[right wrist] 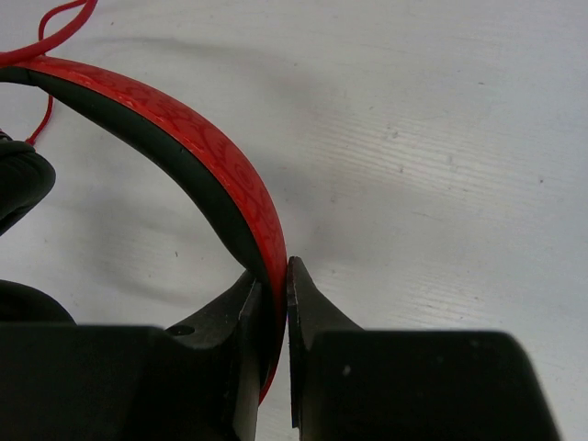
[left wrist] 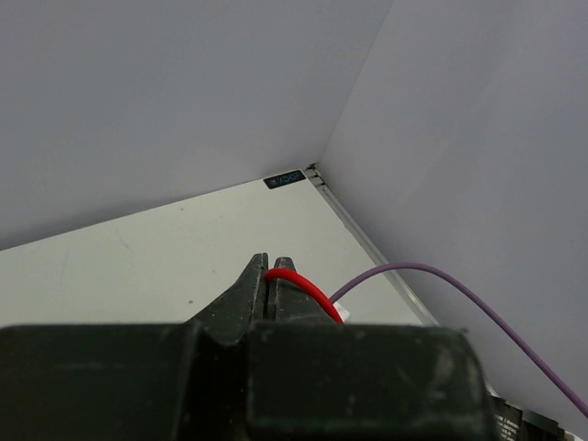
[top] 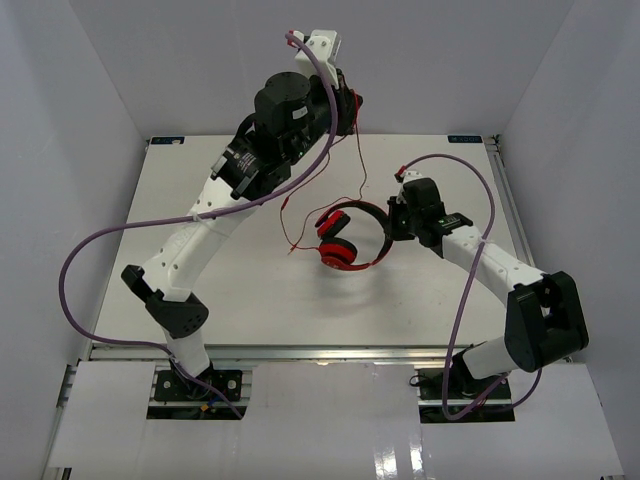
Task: Wrap the headphones
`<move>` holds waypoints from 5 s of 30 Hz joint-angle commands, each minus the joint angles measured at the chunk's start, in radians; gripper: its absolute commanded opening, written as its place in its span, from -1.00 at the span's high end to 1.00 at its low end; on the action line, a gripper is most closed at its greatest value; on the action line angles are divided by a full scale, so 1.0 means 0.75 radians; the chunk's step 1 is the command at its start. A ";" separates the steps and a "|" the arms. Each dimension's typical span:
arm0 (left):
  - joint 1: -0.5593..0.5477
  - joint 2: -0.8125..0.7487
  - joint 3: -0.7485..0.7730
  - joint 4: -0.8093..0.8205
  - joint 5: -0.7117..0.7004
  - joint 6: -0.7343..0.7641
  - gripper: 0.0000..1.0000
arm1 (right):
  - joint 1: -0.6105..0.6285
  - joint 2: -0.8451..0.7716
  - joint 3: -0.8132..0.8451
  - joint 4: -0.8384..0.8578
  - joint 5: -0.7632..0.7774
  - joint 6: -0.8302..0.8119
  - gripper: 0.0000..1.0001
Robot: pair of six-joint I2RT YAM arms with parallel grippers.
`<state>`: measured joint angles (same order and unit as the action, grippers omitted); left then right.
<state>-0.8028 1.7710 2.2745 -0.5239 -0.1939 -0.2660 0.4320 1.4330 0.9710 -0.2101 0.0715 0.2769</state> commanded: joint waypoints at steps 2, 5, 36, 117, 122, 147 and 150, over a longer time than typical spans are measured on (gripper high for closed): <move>-0.007 -0.037 0.020 -0.019 -0.095 0.068 1.00 | -0.003 -0.081 0.005 0.028 -0.183 -0.085 0.85; -0.007 -0.039 0.017 -0.028 -0.117 0.093 1.00 | -0.014 -0.154 -0.033 0.038 -0.116 -0.127 0.85; 0.505 -0.488 -1.350 0.279 0.299 -0.099 -0.81 | -0.360 -0.677 0.234 -0.187 -0.889 -0.674 0.85; -0.023 -0.493 -1.492 0.130 0.773 0.069 1.00 | -0.056 -0.243 -0.003 0.981 0.821 -0.898 0.85; -0.065 -0.449 -1.310 -0.241 0.610 0.154 1.00 | -0.061 -0.255 -0.091 1.075 0.750 -1.048 0.85; -0.715 -0.493 -0.650 -0.582 0.094 0.732 1.00 | 0.050 -0.201 -0.074 0.994 0.347 -0.969 0.85; -0.716 -0.485 -0.557 -0.610 0.053 0.744 1.00 | 0.051 -0.251 -0.157 0.908 0.045 -0.987 0.85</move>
<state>-1.3323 1.4723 1.7504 -1.0072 -0.1258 0.2448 0.4642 1.3117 0.9093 0.4968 0.4082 -0.4963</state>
